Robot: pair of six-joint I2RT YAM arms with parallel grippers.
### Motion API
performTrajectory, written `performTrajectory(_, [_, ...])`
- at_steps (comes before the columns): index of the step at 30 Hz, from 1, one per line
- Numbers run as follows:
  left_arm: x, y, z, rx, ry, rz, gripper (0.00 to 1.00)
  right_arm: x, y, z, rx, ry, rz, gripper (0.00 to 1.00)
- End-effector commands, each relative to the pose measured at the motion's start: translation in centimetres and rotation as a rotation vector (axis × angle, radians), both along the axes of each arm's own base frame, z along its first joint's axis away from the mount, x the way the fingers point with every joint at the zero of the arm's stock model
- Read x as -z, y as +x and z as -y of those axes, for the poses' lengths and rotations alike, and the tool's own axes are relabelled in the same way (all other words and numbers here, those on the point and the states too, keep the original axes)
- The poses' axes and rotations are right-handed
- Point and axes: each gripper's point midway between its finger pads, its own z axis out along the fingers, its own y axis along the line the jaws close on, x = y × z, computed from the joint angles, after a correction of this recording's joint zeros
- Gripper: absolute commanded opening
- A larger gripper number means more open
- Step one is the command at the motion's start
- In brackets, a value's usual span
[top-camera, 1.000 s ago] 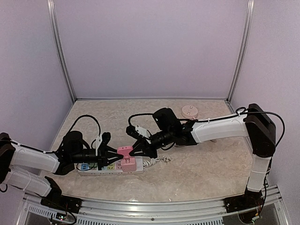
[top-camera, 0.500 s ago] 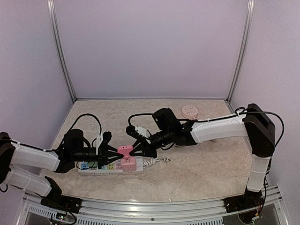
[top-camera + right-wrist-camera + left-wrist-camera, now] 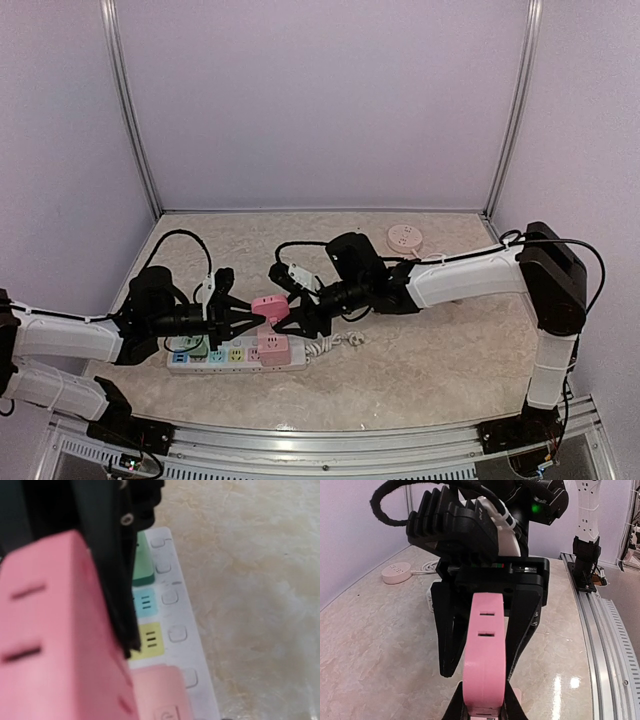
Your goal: Insert the plug
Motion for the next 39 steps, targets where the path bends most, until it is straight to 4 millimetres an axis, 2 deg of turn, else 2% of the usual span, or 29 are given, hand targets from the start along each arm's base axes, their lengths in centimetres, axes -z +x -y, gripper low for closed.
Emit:
performTrajectory(1, [-0.5, -0.2, -0.1, 0.008, -0.007, 0.031, 0.0, 0.3, 1.2, 0.0, 0.042, 0.012, -0.011, 0.47])
performTrajectory(5, [-0.5, -0.1, -0.2, 0.006, -0.005, 0.029, 0.0, 0.3, 0.8, -0.1, 0.016, 0.017, -0.018, 0.46])
performTrajectory(9, [0.1, 0.0, -0.5, -0.001, 0.013, 0.019, 0.0, 0.5, -0.8, 0.8, -0.048, -0.003, -0.036, 0.49])
performTrajectory(14, [1.8, -0.8, -0.8, 0.032, 0.066, 0.055, 0.0, -0.9, -2.1, 2.1, -0.08, -0.004, -0.038, 0.52])
performTrajectory(17, [2.3, -1.1, -0.8, 0.044, 0.079, 0.077, 0.0, -1.7, -1.8, 1.8, -0.078, 0.003, -0.021, 0.42])
performTrajectory(20, [2.4, -1.2, -0.7, 0.049, 0.084, 0.076, 0.0, -1.7, -1.6, 1.4, -0.08, 0.011, -0.02, 0.3])
performTrajectory(32, [3.0, -1.3, -0.7, 0.058, 0.095, 0.072, 0.0, -2.1, -1.8, 0.1, -0.109, 0.049, -0.02, 0.02])
performTrajectory(33, [3.0, -1.3, -0.7, 0.059, 0.095, 0.074, 0.0, -2.2, -1.9, 0.1, -0.111, 0.052, -0.02, 0.03])
performTrajectory(35, [3.1, -1.3, -0.7, 0.064, 0.097, 0.068, 0.0, -2.2, -1.9, 0.0, -0.108, 0.054, -0.018, 0.22])
performTrajectory(36, [3.1, -1.3, -0.7, 0.064, 0.097, 0.065, 0.0, -2.2, -1.8, 0.1, -0.105, 0.054, -0.017, 0.27])
performTrajectory(39, [3.1, -1.4, -0.7, 0.069, 0.097, 0.06, 0.0, -2.9, -1.7, 0.2, -0.098, 0.063, -0.002, 0.3])
